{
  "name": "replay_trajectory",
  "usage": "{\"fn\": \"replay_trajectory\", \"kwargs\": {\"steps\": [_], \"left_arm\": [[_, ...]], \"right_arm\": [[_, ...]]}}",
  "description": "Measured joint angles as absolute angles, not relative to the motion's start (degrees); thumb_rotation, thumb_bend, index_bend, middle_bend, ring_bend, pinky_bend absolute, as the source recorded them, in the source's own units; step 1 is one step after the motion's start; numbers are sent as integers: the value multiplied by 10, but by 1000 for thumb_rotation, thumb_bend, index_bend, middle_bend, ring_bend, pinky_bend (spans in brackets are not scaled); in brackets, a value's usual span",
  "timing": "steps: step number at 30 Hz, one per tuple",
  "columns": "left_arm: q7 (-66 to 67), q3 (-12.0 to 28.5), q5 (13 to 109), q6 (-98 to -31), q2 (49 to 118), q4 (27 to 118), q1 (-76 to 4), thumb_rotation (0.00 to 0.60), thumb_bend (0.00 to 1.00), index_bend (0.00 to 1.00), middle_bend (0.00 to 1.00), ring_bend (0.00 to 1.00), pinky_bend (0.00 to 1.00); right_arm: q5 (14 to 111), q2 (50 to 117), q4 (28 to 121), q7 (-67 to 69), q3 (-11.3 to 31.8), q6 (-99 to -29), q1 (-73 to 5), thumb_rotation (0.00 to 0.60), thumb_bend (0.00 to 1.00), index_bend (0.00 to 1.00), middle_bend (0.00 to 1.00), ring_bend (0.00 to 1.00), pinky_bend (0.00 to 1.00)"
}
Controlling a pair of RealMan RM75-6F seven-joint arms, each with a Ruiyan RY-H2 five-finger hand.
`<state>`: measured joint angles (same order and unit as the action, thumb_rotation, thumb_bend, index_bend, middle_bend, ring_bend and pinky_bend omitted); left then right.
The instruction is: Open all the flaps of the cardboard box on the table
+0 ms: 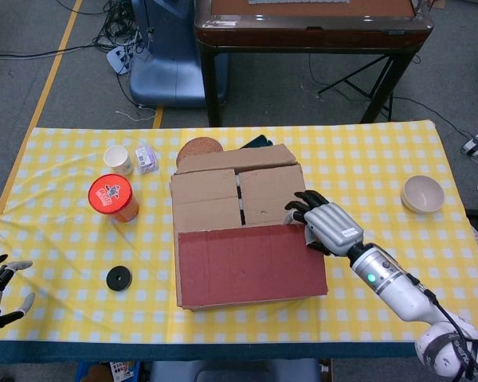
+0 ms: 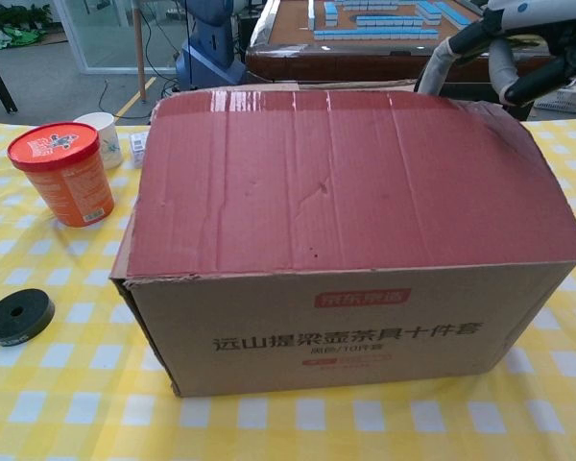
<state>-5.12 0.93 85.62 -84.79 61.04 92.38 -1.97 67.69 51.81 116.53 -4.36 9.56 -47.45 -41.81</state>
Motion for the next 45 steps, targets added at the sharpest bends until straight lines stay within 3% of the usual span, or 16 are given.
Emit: {"fn": "replay_trajectory", "kwargs": {"steps": [16, 45], "left_arm": [[-38, 9, 856, -845, 603, 937, -24, 600, 351, 326, 294, 120, 0], [-25, 12, 856, -849, 591, 953, -26, 600, 351, 325, 291, 120, 0]], "right_arm": [[858, 426, 1230, 91, 96, -538, -355, 600, 1000, 352, 201, 46, 36], [1132, 276, 1304, 297, 25, -625, -292, 600, 1000, 352, 202, 45, 36]]}}
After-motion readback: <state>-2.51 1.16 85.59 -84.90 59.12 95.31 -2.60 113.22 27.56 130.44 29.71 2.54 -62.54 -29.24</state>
